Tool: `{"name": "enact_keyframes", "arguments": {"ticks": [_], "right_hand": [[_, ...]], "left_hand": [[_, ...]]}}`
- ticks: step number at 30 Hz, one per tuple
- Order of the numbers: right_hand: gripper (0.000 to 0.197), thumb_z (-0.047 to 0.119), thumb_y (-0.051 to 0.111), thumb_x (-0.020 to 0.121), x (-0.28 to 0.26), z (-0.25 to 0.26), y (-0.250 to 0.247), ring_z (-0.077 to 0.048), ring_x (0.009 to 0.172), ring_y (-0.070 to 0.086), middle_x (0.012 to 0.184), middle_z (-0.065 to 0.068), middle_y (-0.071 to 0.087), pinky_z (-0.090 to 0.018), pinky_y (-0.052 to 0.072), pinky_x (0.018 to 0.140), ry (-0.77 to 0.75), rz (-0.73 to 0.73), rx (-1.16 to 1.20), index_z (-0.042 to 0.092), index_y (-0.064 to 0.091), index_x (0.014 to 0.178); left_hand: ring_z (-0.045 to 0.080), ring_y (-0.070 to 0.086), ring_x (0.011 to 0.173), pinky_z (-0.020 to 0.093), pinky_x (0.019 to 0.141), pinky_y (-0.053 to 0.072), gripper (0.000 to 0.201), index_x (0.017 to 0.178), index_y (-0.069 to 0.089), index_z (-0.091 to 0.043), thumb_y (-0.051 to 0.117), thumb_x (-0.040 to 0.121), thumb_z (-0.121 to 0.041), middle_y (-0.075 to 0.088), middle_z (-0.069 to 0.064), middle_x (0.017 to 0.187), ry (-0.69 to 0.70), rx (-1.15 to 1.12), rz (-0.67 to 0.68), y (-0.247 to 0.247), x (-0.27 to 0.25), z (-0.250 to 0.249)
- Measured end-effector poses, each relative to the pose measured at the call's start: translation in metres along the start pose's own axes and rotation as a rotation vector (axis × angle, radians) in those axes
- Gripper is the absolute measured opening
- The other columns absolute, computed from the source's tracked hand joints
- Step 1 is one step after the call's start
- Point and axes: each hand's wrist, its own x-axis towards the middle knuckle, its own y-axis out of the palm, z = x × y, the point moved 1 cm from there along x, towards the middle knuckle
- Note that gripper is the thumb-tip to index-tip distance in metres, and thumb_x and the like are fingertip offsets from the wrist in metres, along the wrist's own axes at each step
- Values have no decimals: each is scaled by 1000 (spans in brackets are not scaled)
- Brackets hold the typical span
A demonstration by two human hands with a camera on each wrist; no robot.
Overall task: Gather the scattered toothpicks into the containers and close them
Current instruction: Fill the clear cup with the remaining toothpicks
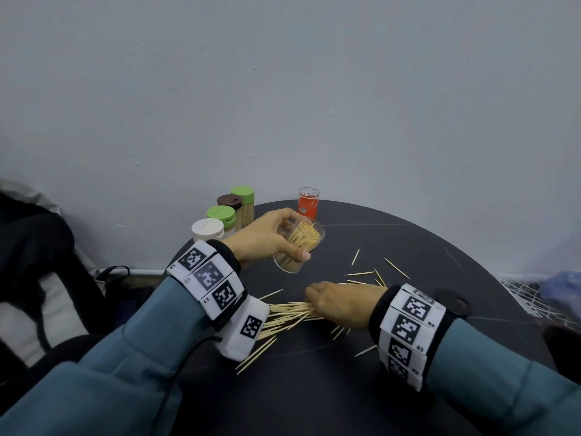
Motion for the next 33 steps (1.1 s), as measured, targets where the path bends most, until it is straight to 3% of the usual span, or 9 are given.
{"name": "enact_keyframes", "arguments": {"ticks": [5,8,11,15,18,22,24,28,33], "right_hand": [[30,-4,32,94,-2,-3,-2,-29,118,41,127,-18,40,-32,32,97,61,-8,42,-3,38,124],[31,-7,33,92,-5,-7,-3,-29,114,45,126,-17,39,-34,34,96,108,-28,139,-2,38,122],[24,-9,32,90,-6,-15,-3,-23,93,44,116,-15,41,-31,35,86,143,-69,249,5,38,108],[4,8,34,98,-9,-28,-3,-18,84,44,100,-12,50,-27,36,74,213,-133,428,11,32,97],[9,19,31,102,-15,-37,-7,-11,70,44,83,0,47,-21,37,62,241,-233,582,11,34,99],[18,26,29,102,-19,-47,-12,-12,77,48,86,3,50,-25,41,73,249,-353,702,10,37,99],[17,25,29,102,-20,-49,-16,-13,75,46,82,5,48,-26,40,70,253,-443,770,10,38,97],[15,18,26,102,-25,-52,-35,-15,84,49,86,2,49,-25,38,69,254,-637,812,11,38,97],[13,15,26,102,-25,-54,-53,-14,81,47,89,1,49,-21,37,66,198,-682,787,9,38,100]], "left_hand": [[19,59,101,34,90,49,49,110,52,-18,79,71,-3,62,4,105,5,10,-8,-1,0,0],[14,60,94,26,81,50,49,109,52,-18,78,71,-2,62,3,102,8,-4,-15,-2,0,0],[11,60,89,19,73,49,50,112,52,-16,78,72,-2,63,1,100,8,-18,-28,-3,-1,-1],[14,59,95,21,77,50,52,115,51,-16,78,72,-2,62,6,108,2,-28,-59,-5,-2,0],[18,58,101,26,82,49,52,114,52,-17,78,72,-2,61,6,109,-2,-50,-82,-6,0,1],[19,58,103,32,89,48,50,110,51,-20,78,72,-3,62,5,108,-14,-55,-108,-6,2,2],[20,59,105,35,93,48,48,107,52,-22,78,72,-1,63,8,111,-17,-69,-111,-5,3,3],[13,61,94,27,82,50,47,106,51,-22,77,73,-1,64,2,103,-28,-44,-27,-1,2,4],[18,62,99,36,94,49,47,107,51,-21,77,73,-1,65,3,103,-44,-45,0,1,3,6]]}}
